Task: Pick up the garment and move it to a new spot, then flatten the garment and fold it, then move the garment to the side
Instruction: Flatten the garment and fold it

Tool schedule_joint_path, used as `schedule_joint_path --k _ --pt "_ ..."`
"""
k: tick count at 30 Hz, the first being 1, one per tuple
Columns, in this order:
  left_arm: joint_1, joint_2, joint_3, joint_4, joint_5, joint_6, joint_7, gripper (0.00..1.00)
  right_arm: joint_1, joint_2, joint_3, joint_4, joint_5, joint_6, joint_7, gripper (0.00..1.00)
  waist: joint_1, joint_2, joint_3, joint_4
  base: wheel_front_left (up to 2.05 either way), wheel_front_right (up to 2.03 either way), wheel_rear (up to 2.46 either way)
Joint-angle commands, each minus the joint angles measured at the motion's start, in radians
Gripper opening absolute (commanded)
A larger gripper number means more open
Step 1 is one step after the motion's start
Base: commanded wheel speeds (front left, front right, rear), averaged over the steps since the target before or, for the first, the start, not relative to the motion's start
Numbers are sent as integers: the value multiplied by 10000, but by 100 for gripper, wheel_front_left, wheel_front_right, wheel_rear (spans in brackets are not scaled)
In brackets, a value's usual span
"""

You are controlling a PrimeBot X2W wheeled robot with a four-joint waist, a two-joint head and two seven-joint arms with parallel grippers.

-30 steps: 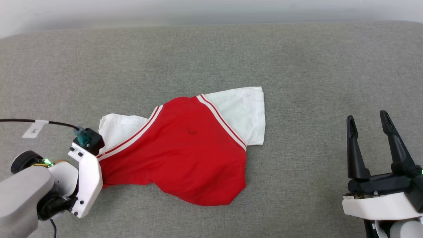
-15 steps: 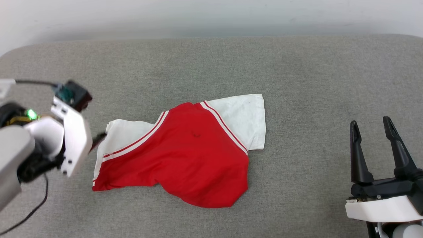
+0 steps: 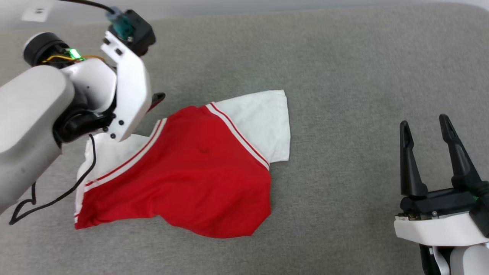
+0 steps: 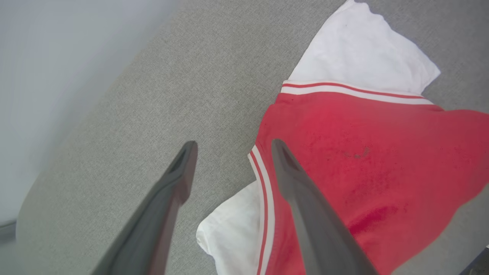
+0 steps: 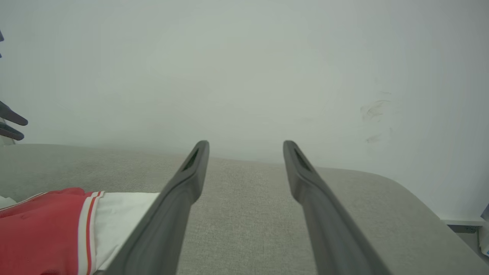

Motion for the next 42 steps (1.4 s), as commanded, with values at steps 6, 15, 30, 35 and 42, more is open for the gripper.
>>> schedule_joint_path --k 6,15,30,35,42 --pt "-441 -342 -723 495 -8 -100 1230 100 -400 26 89 -149 134 -11 -22 100 0 0 922 -784 0 0 0" --pt "220 -211 -1096 597 498 -105 2480 100 -702 26 268 -233 260 -11 -21 100 0 0 1668 -1389 0 0 0" --pt "100 -436 -1074 -341 737 -107 837 0 -359 24 -28 13 391 -11 -21 100 0 0 770 -990 0 0 0" --pt "-445 -451 -1074 -1269 908 -108 42 0 -213 24 19 59 450 -11 -21 100 0 0 338 -1075 0 0 0" --pt "-1311 -1304 -1078 -2012 1255 -108 -189 0 -268 23 90 -106 537 -11 -22 100 0 0 564 -1734 0 0 0"
